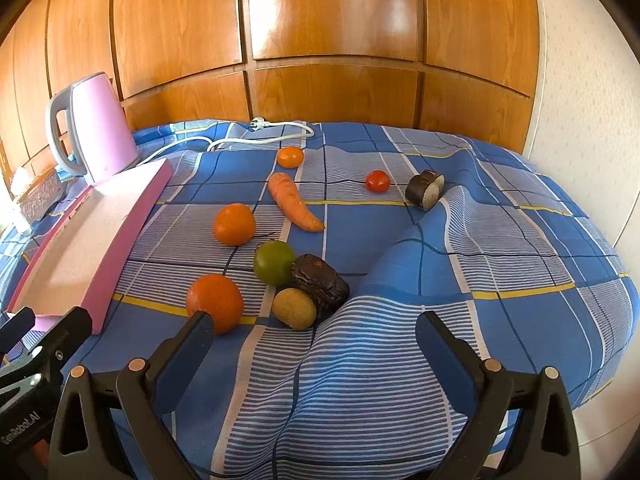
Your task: Organize fruits
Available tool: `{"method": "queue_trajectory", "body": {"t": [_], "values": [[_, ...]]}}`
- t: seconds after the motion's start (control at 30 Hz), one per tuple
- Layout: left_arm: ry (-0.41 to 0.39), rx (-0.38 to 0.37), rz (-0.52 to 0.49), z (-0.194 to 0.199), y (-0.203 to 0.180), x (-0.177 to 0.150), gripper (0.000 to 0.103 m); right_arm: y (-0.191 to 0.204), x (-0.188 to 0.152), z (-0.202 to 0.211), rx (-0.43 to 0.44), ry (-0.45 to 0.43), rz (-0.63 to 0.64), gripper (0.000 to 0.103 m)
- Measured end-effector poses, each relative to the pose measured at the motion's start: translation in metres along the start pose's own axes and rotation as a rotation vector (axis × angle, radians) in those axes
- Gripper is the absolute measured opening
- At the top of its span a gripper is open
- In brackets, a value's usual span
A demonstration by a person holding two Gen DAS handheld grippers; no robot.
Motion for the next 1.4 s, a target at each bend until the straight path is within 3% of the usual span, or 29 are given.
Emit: {"method": "queue_trajectory", "body": {"t": [1.4], "values": [[-0.023, -0.034, 0.006, 0.0036, -0.0027, -0.0015, 0.103, 0.0012, -0.0010, -0.0003, -0.002, 0.003, 0.014, 0.102]]}}
Point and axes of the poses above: each gripper's, at about its wrist camera, not at the fingertips, and z roughly against the way its jaws point, y to its left, x to its top, the point moved 3 cm from there along -z, roughly the way its jaws point, and after that the axes turned 15 degrees about z, right-handed, at the moved point
